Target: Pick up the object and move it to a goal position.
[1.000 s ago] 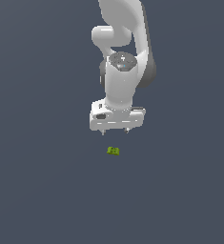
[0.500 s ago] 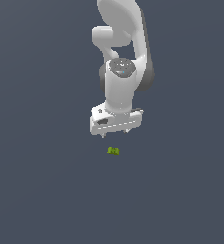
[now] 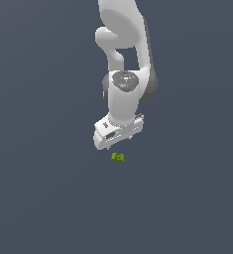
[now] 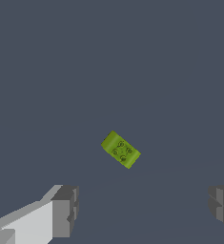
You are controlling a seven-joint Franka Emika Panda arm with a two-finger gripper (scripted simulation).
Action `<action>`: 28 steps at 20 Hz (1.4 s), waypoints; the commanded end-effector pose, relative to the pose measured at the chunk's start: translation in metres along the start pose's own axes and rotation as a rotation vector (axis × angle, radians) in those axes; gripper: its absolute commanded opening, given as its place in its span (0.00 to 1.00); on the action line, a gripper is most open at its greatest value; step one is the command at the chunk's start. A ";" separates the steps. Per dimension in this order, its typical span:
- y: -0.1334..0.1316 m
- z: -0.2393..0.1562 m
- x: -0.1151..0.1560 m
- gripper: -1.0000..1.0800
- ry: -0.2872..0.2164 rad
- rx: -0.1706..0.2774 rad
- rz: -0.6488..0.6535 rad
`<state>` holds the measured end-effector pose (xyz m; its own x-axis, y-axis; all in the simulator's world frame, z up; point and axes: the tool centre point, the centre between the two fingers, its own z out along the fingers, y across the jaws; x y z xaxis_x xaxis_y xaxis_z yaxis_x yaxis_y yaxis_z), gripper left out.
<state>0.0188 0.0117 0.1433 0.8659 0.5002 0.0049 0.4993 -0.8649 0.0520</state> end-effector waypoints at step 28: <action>0.000 0.071 0.001 0.96 0.010 0.043 -0.772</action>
<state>0.0214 0.0091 0.0753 0.3024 0.9531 -0.0096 0.9532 -0.3024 0.0065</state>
